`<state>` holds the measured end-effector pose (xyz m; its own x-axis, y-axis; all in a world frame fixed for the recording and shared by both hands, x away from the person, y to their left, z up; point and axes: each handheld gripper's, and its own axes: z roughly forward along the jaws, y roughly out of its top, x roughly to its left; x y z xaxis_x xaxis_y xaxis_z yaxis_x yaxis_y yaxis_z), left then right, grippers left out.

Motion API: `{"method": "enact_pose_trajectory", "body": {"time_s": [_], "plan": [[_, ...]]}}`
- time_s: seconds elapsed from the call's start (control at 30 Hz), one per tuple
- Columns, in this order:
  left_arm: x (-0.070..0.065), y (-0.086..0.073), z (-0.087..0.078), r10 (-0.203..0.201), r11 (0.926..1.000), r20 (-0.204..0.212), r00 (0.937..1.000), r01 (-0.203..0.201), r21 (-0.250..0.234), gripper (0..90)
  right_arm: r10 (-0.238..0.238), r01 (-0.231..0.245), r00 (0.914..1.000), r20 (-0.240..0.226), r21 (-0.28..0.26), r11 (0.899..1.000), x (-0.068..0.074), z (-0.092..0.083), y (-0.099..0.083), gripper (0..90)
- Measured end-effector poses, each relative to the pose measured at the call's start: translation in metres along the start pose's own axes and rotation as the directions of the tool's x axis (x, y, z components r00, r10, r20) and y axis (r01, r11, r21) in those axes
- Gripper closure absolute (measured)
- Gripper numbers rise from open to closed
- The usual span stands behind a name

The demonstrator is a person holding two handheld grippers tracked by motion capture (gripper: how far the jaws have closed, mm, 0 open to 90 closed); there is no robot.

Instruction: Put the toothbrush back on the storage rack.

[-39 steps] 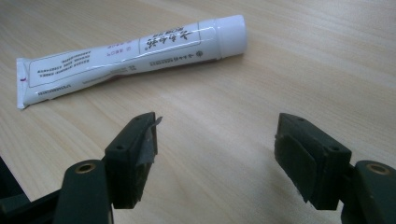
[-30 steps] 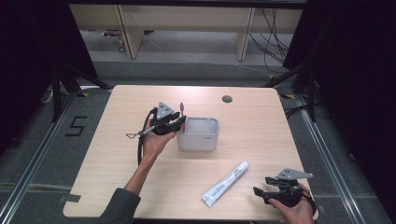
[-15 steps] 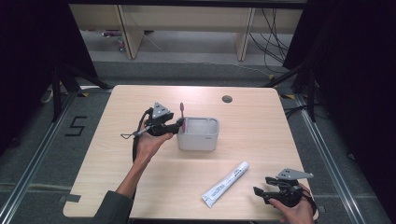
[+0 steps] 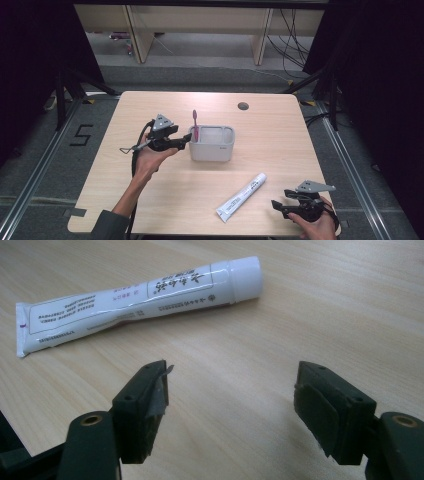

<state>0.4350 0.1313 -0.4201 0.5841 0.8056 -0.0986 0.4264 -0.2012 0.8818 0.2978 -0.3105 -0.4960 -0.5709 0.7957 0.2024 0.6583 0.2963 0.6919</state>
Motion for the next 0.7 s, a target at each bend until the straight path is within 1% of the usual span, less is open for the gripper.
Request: {"method": "enact_pose_trajectory", "body": {"time_s": [0.03,0.07,0.13,0.2,0.23,0.3,0.33,0.37,0.47,0.5,0.53,0.57,0.6,0.63,0.67,0.7], "plan": [[-0.001,-0.001,-0.002,-0.001,1.0000,0.003,1.0000,0.001,0.002,36.2,-0.004,0.004,1.0000,0.002,-0.003,1.000,0.000,0.000,0.000,30.7],[-0.002,-0.002,-0.006,0.011,0.9999,0.007,0.9999,-0.011,0.003,34.8,-0.018,0.018,0.9998,0.009,-0.007,1.000,-0.001,0.000,0.000,30.7],[-0.002,-0.003,-0.010,0.019,0.9998,0.002,0.9998,-0.019,0.012,34.0,-0.016,0.016,0.9998,0.010,-0.006,1.000,-0.001,0.000,0.000,30.7],[-0.002,-0.005,-0.014,0.020,0.9997,0.007,0.9998,-0.020,0.012,32.9,-0.002,0.002,1.0000,0.003,-0.001,1.000,0.000,0.000,0.000,30.7],[-0.003,-0.006,-0.017,0.023,0.9996,0.008,0.9997,-0.023,0.013,32.4,-0.013,0.013,0.9999,0.007,-0.003,1.000,-0.001,0.000,0.000,30.7],[-0.003,-0.008,-0.022,0.024,0.9997,0.011,0.9996,-0.024,0.006,31.8,-0.018,0.018,0.9997,0.018,-0.007,1.000,0.000,0.000,0.000,30.7],[-0.003,-0.010,-0.024,0.027,0.9996,0.009,0.9996,-0.027,0.009,31.6,-0.033,0.033,0.9991,0.027,-0.005,0.999,-0.001,-0.001,0.001,30.7],[-0.003,-0.012,-0.026,0.029,0.9995,0.011,0.9995,-0.030,0.007,31.3,-0.033,0.033,0.9993,0.018,-0.005,0.999,-0.001,0.000,0.001,30.7],[-0.004,-0.017,-0.032,0.027,0.9996,0.014,0.9995,-0.027,0.004,30.2,-0.033,0.033,0.9993,0.018,-0.005,0.999,-0.001,0.000,0.001,30.7],[-0.003,-0.018,-0.034,0.031,0.9995,0.014,0.9994,-0.031,0.009,29.9,-0.013,0.013,0.9998,0.011,-0.002,1.000,0.000,0.000,0.000,30.7],[-0.004,-0.020,-0.035,0.019,0.9998,0.021,0.9996,-0.019,0.008,29.5,-0.013,0.013,0.9998,0.012,-0.002,1.000,0.000,0.000,0.000,30.7],[-0.004,-0.021,-0.036,0.018,0.9998,0.031,0.9994,-0.018,0.005,29.2,-0.010,0.010,0.9999,0.011,-0.001,1.000,0.000,0.000,0.000,30.7],[-0.005,-0.023,-0.039,0.013,0.9999,0.034,0.9993,-0.013,0.004,29.1,-0.033,0.034,0.9991,0.026,-0.006,0.999,-0.001,-0.001,0.001,30.7],[-0.007,-0.024,-0.041,0.017,0.9998,0.037,0.9992,-0.017,0.001,28.9,-0.033,0.033,0.9991,0.027,-0.005,0.999,-0.001,-0.001,0.001,30.7],[-0.008,-0.025,-0.043,0.023,0.9997,0.033,0.9992,-0.023,0.002,28.6,-0.011,0.011,0.9999,0.012,-0.001,1.000,0.000,0.000,0.000,30.7],[-0.009,-0.026,-0.045,0.025,0.9997,0.036,0.9990,-0.025,0.000,28.3,-0.009,0.009,0.9999,0.010,0.000,1.000,0.001,0.000,0.000,30.7]]}}
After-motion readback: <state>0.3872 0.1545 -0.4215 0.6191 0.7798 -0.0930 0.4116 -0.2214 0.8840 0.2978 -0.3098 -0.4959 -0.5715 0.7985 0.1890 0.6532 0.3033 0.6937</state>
